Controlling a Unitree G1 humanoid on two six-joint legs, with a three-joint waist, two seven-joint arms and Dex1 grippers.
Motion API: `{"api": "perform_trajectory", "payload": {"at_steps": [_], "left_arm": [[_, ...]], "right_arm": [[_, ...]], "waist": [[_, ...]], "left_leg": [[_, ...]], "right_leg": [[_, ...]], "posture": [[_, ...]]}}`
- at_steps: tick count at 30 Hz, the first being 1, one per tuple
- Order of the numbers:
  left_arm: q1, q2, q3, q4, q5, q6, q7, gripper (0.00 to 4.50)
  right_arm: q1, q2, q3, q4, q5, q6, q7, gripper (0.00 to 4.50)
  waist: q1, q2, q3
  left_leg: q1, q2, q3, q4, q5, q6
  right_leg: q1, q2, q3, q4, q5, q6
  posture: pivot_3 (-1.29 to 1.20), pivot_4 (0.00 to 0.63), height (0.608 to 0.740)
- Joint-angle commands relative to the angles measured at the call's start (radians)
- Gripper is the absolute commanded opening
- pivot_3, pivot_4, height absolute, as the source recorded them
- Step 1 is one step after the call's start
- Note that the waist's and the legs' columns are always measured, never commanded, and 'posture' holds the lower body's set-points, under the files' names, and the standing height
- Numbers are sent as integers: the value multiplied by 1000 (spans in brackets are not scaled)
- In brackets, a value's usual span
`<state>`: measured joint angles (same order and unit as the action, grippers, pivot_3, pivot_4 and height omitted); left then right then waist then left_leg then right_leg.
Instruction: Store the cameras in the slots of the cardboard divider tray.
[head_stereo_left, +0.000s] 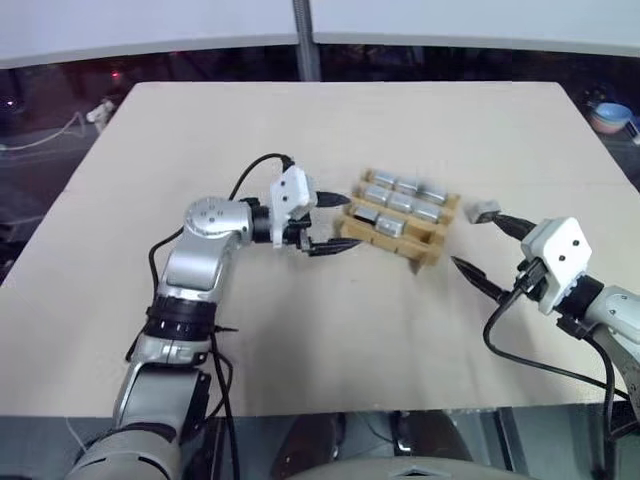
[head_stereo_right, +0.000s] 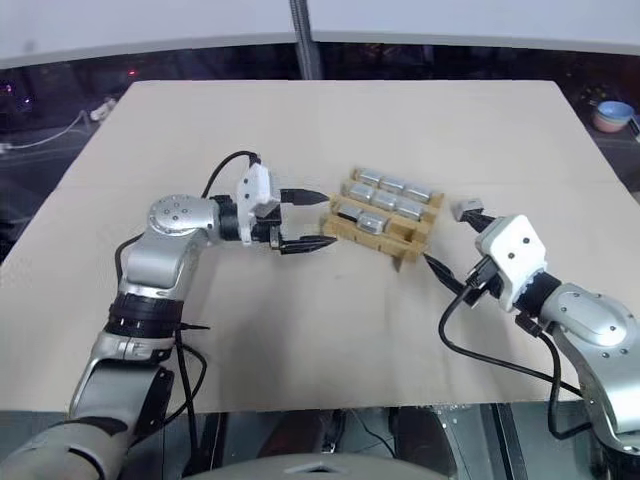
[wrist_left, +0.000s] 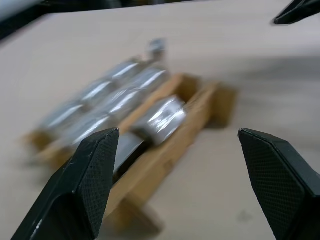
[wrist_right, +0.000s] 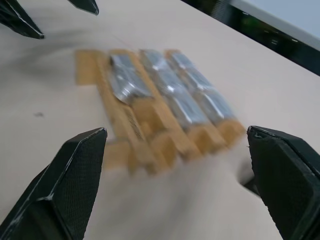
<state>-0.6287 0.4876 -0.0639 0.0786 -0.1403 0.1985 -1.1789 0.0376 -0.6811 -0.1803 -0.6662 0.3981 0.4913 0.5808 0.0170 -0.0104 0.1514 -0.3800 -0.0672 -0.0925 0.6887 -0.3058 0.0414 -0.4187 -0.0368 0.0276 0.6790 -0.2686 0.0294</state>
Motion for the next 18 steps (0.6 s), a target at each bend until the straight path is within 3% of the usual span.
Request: {"api": "perform_trajectory", "payload": {"at_steps": [1,10,18], "left_arm": [[-41,-39,-61,30,52,-102,67,3950],[-299,-109,-181,560,151,-392,17,3950],[-466,-179,-210,877,220,-624,11,3950]], "right_arm": [[30,1,-18,-11,-10,-71,31,4500],[120,44,1,-150,7,-106,13,4500],[145,51,-11,-251,9,-21,-62,4500]], "waist": [[12,0,0],[-1,0,0],[-6,-1,0]], "left_leg": [[0,-1,0,0,0,0],[0,-1,1,0,0,0],[-1,-1,1,0,0,0]], "right_leg": [[0,-1,0,0,0,0],[0,1,0,1,0,0],[-1,1,0,1,0,0]], "posture": [[0,150,740],[0,150,740],[0,150,740]]}}
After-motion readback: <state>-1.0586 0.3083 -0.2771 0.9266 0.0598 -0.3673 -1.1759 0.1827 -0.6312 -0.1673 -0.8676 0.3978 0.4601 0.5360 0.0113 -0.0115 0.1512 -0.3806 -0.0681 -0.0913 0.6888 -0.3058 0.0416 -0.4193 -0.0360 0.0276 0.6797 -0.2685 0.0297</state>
